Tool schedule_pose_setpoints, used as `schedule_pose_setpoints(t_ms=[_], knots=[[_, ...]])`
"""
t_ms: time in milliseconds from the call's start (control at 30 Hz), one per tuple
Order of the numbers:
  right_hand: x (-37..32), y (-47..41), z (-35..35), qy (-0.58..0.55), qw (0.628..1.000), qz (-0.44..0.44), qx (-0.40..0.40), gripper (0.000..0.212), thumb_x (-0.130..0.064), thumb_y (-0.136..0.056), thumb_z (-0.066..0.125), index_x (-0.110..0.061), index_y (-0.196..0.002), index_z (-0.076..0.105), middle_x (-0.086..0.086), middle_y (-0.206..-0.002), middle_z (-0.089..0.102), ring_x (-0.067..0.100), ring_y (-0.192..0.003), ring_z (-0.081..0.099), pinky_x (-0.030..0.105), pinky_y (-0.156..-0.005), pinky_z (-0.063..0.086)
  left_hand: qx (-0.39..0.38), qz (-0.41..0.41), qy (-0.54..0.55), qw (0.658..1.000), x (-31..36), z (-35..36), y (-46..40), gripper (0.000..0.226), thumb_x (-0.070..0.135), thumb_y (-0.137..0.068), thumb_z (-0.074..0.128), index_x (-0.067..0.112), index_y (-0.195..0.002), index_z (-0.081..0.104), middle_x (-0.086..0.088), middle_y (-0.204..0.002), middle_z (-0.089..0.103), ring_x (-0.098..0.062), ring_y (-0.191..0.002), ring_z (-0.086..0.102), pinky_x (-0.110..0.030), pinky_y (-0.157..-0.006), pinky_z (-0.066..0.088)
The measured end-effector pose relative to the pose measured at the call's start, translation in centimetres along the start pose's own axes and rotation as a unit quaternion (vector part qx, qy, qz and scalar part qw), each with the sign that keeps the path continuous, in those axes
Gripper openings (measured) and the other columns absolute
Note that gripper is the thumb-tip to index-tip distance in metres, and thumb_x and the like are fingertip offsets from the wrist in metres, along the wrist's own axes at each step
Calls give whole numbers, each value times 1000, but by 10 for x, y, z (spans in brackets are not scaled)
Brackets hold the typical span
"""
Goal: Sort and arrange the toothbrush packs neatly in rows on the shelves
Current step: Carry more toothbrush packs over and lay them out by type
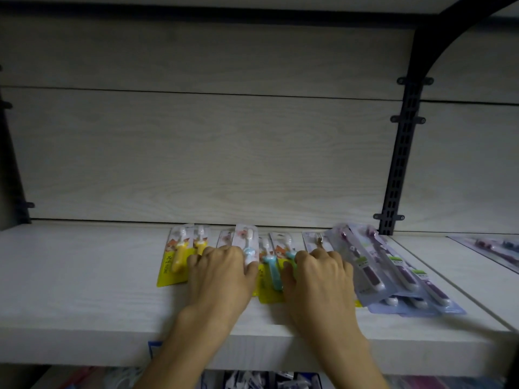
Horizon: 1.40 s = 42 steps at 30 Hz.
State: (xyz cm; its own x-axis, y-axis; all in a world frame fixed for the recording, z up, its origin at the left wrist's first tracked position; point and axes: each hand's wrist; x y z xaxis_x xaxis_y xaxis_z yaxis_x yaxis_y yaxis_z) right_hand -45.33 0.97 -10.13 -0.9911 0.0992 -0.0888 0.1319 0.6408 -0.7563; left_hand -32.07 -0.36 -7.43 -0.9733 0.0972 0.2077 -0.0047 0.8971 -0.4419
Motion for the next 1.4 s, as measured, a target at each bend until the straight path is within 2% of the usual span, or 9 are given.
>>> schedule_pose_setpoints(t_ms=[267, 600, 700, 1067, 1267, 1400], knots=[[-1, -1, -1, -7, 1000, 6, 2, 33, -20, -47, 86, -12, -48, 55, 10, -51, 54, 33, -50, 53, 31, -49, 40, -6, 17, -17, 1000, -6, 1, -1, 39, 57, -91, 40, 27, -100, 64, 4, -102, 67, -20, -105, 54, -34, -88, 34], [-1, 0, -3, -9, 1000, 7, 1, 31, -21, -47, 86, -11, -49, 57, 11, -51, 55, 34, -50, 54, 33, -47, 40, -17, 42, 54, 998, -5, 8, -2, 41, 58, -90, 39, 26, -91, 67, 7, -99, 69, -18, -103, 55, -33, -88, 39], [-2, 0, -4, -11, 1000, 9, -3, 32, -20, -46, 86, -11, -49, 56, 11, -50, 54, 34, -49, 54, 34, -46, 40, -22, 55, 65, 996, -6, 12, -2, 42, 59, -89, 39, 28, -84, 67, 9, -93, 69, -16, -99, 57, -34, -86, 42], [-2, 0, -7, -28, 999, 17, -37, 31, -18, -47, 85, -10, -49, 55, 11, -50, 53, 34, -49, 53, 32, -47, 39, -13, 51, 17, 998, -6, 6, 1, 44, 58, -90, 38, 28, -86, 70, 7, -92, 69, -18, -98, 57, -33, -86, 37], [2, -5, -6, -52, 998, 7, -26, 17, -22, -63, 76, -13, -57, 62, 9, -55, 58, 34, -55, 55, 30, -53, 30, -6, 49, 61, 997, -16, 0, 3, 43, 59, -90, 41, 26, -83, 69, 8, -95, 69, -16, -99, 58, -31, -85, 42], [-7, -7, -10, -89, 995, 0, -37, 12, -23, -70, 71, -12, -66, 68, 11, -63, 63, 37, -62, 58, 33, -53, 41, 37, 39, 74, 996, -32, -9, 4, 36, 50, -94, 41, 26, -90, 67, 4, -96, 69, -19, -99, 57, -30, -80, 38]])
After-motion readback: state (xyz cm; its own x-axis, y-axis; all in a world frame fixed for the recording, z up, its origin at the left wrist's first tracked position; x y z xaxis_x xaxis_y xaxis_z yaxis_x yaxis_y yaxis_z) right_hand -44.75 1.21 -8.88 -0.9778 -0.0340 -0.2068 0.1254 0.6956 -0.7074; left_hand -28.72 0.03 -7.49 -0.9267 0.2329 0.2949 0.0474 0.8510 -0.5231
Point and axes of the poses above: each hand's wrist, its own y-axis away from the middle knuckle, its own z-axis out of the palm, x = y × z
